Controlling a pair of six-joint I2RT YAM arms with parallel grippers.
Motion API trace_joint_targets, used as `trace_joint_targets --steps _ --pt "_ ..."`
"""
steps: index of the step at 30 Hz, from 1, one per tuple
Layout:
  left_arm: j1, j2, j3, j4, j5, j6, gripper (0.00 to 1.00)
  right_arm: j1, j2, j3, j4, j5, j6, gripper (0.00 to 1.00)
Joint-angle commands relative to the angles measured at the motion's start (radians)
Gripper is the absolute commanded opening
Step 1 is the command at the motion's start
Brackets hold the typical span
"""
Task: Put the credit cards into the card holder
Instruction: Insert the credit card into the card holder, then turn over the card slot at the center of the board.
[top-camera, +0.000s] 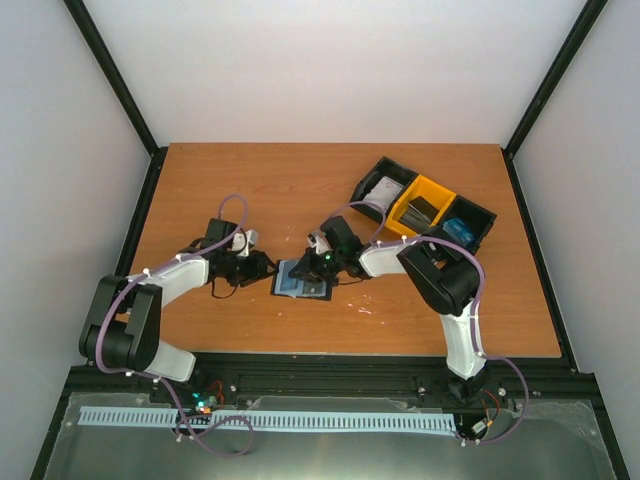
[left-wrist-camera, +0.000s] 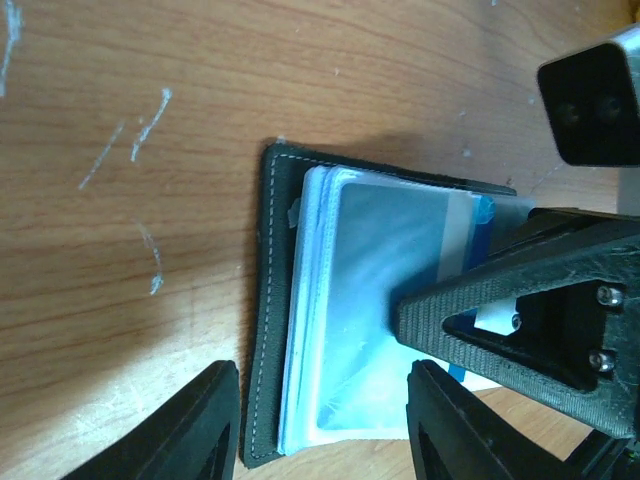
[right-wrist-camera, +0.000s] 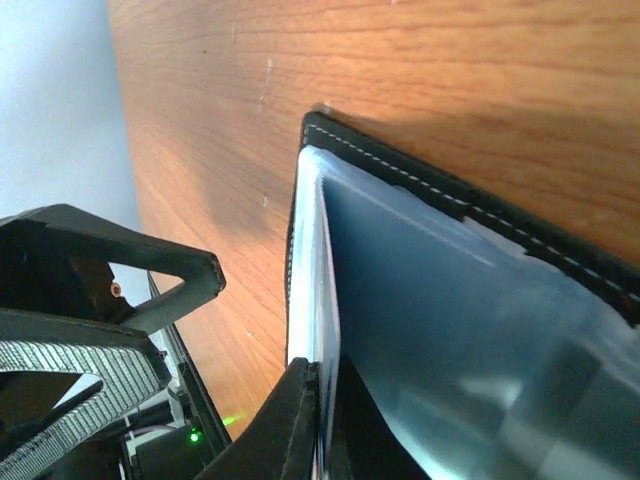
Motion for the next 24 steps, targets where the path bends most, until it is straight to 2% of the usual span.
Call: trace_joint_targets --steps 1,9,20,24 --pt "0.005 -0.036 -0.003 0.037 0.0 -0.023 0.48 0.012 0.026 0.007 0.056 -0.011 -0.024 0.03" --pt "0.005 -0.08 -0.019 0.12 0.076 -0.036 0.61 0.007 0.006 -0.013 0.141 -0.052 -0.07 0.03" --pt "0.006 -0.051 -0.009 0.121 0.173 -0.018 0.62 -0.01 -0.015 -0.073 0.293 -0.109 -0.029 0.03" --pt "0.008 -0.022 0.007 0.088 0.14 -0.018 0.62 -0.014 -0.016 -0.095 0.334 -0.118 -0.006 0.03"
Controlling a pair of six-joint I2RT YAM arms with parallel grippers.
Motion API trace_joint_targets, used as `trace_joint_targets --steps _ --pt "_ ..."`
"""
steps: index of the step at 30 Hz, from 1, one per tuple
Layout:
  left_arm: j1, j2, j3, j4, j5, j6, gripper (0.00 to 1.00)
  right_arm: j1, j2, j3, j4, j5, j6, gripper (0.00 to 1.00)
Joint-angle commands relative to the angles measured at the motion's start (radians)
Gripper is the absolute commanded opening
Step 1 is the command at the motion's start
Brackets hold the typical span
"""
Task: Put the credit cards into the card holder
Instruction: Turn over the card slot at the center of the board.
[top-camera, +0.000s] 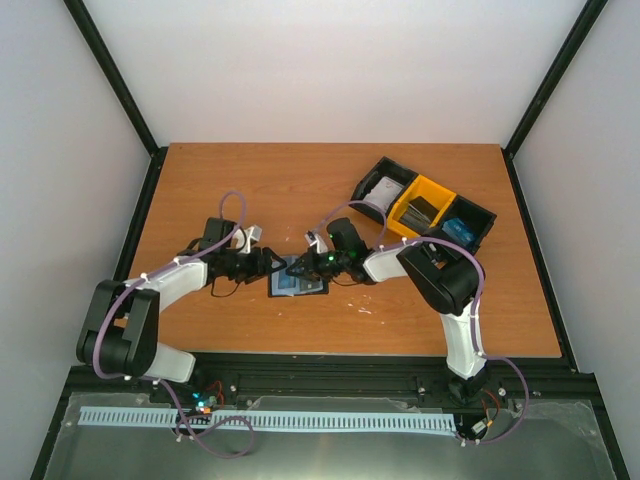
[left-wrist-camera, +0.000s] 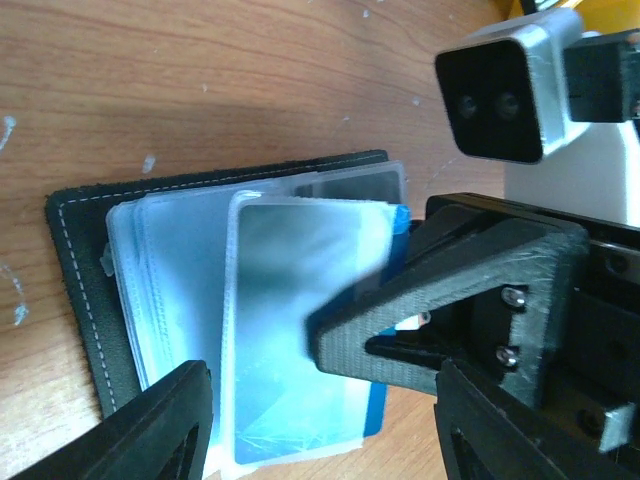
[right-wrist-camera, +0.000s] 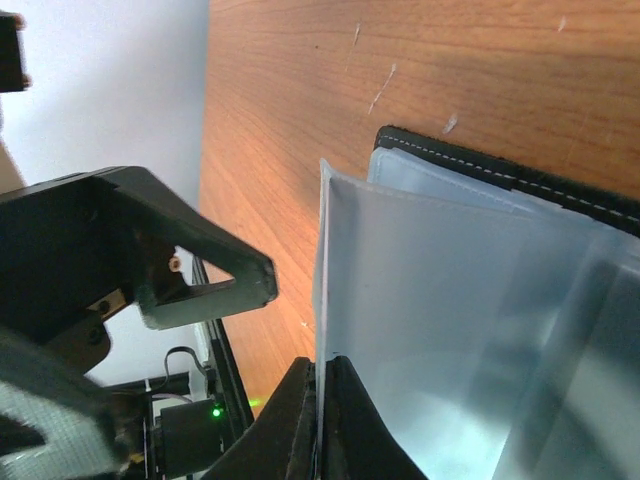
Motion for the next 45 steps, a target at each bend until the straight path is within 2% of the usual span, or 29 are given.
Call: trace_joint_targets --steps 1,6,9,23,28,32,36,45 --pt "0.008 0.036 0.026 -0.008 0.017 0.012 0.62 -0.005 -0.017 -0.03 0.103 -0.033 0.03 0.03" --pt "0.008 0.066 0.026 0.024 0.101 0.029 0.62 -0.008 -0.017 -0.039 0.116 -0.049 0.038 0.03" --pt "0.008 0.084 0.015 0.075 0.146 0.041 0.61 -0.011 -0.018 -0.026 0.065 -0.07 0.019 0.03" --pt "0.008 0.153 0.01 0.081 0.128 0.045 0.58 -0.018 -0.017 -0.017 0.033 -0.096 0.004 0.04" --pt "0.008 0.161 0.004 0.109 0.166 0.047 0.56 -0.018 -0.006 -0.013 0.033 -0.107 0.005 0.06" --pt "0.009 0.193 0.005 0.113 0.183 0.043 0.53 -0.018 0.007 0.004 -0.001 -0.111 0.001 0.13" --pt "0.015 0.203 0.001 0.12 0.184 0.036 0.52 -0.018 0.0 0.034 -0.119 -0.079 -0.051 0.27" --pt "0.017 0.228 0.009 0.125 0.201 0.036 0.49 -0.018 -0.062 0.065 -0.313 0.01 -0.138 0.49"
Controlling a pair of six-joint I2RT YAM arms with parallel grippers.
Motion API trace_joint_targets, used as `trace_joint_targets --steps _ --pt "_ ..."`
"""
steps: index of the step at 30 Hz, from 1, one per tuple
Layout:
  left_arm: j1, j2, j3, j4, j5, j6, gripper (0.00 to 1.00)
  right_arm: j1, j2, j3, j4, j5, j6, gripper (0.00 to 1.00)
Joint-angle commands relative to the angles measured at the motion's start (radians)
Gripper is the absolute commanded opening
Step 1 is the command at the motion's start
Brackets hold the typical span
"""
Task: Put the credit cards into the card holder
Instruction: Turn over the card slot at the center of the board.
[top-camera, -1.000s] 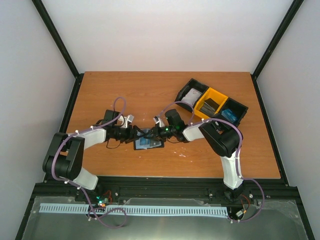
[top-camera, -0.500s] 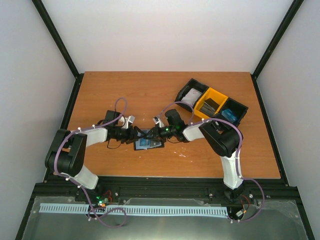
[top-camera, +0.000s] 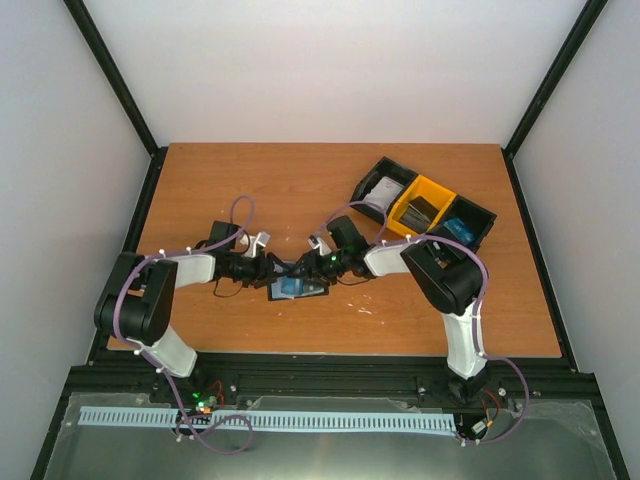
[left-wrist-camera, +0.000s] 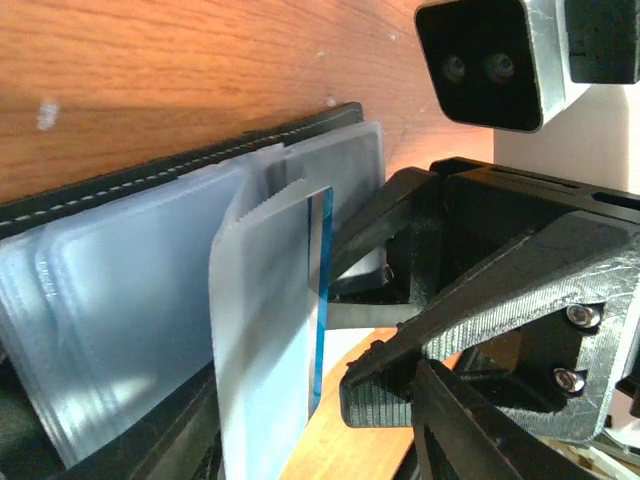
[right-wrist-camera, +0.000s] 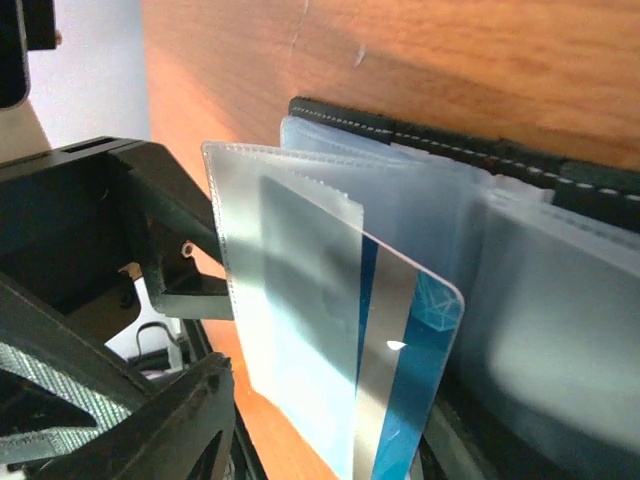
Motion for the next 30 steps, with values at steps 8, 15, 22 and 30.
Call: trace_joint_targets --steps 8,15,22,30 --pt "0.006 0.05 0.028 0.009 0.023 0.024 0.47 0.015 -0.03 0.1 -0.232 0.06 -0.136 0.52" --pt "0.006 0.065 0.036 0.001 0.02 0.028 0.41 0.045 0.022 0.189 -0.281 0.026 -0.194 0.49" --pt "0.006 0.044 0.034 -0.002 0.005 0.027 0.36 0.051 0.029 0.169 -0.21 0.017 -0.157 0.47" --pt "0.006 0.007 0.011 0.027 -0.003 0.005 0.3 0.061 -0.009 0.072 -0.088 0.064 -0.09 0.38"
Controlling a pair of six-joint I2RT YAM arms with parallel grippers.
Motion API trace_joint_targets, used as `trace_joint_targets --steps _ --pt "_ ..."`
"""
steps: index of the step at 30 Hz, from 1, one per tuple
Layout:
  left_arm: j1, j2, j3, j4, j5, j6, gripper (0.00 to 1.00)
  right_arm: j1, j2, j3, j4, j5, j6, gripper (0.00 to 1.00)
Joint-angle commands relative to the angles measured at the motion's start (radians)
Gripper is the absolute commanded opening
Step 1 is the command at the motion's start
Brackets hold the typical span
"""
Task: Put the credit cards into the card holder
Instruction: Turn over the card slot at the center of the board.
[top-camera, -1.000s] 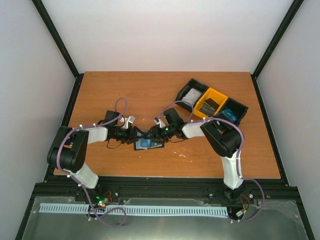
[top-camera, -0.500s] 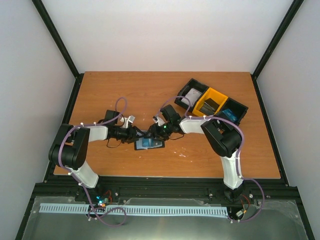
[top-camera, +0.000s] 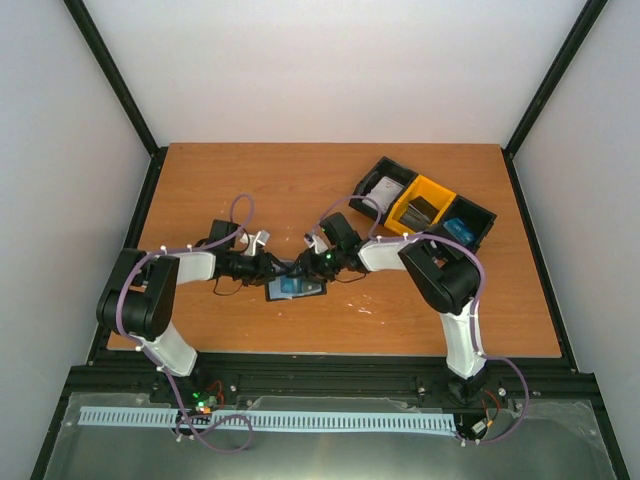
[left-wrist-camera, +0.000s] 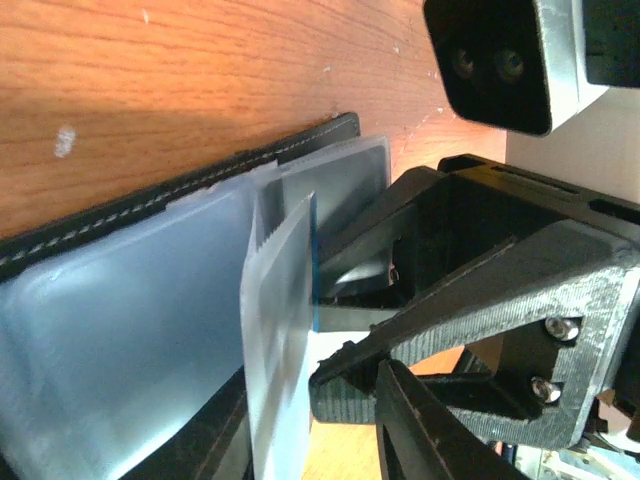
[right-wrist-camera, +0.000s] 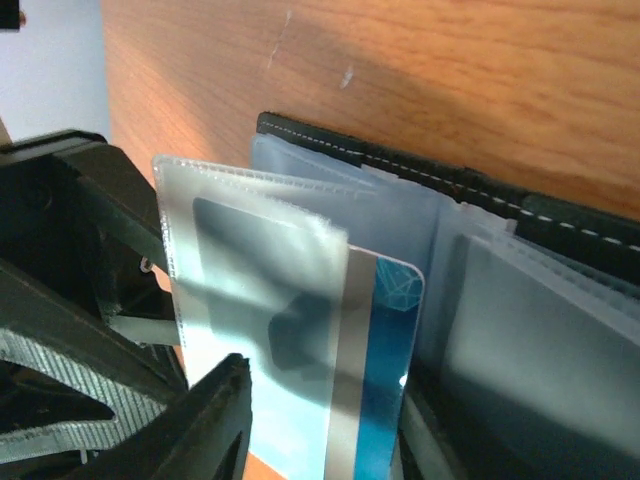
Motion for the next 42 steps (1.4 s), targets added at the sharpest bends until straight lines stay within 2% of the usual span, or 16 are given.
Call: trace_joint_targets --steps 1,3,11,19,23,26,31,38,42 --pt "-0.008 -0.029 -0.011 0.024 -0.041 -0.007 0.29 0.051 -0.024 -0.041 0.11 0.009 0.021 0.34" --pt "-0.008 -0.041 -0.021 0.042 -0.04 -0.022 0.26 0.051 -0.031 -0.056 0.11 0.027 0.016 0.24" --pt "-0.008 -0.062 -0.039 0.064 -0.054 -0.046 0.25 0.051 -0.052 -0.083 0.079 0.084 -0.014 0.26" --pt "-0.008 -0.068 -0.035 0.012 -0.102 -0.014 0.25 0.051 -0.06 -0.094 0.195 0.01 0.03 0.37" --pt "-0.008 -0.076 -0.035 0.005 -0.113 -0.014 0.24 0.051 -0.06 -0.102 0.224 0.004 0.05 0.38" --pt "-0.008 -0.08 -0.036 0.003 -0.117 -0.014 0.18 0.051 -0.06 -0.105 0.221 0.017 0.055 0.38" --pt "-0.008 -0.077 -0.035 0.002 -0.114 -0.011 0.02 0.051 -0.084 -0.118 0.209 0.068 0.053 0.4" --pt "-0.008 -0.073 -0.034 -0.002 -0.115 -0.015 0.01 0.051 -0.127 -0.148 0.19 0.094 0.018 0.49" --pt "-0.008 -0.062 -0.017 -0.028 -0.106 -0.023 0.01 0.057 -0.177 -0.185 0.139 0.113 -0.088 0.49"
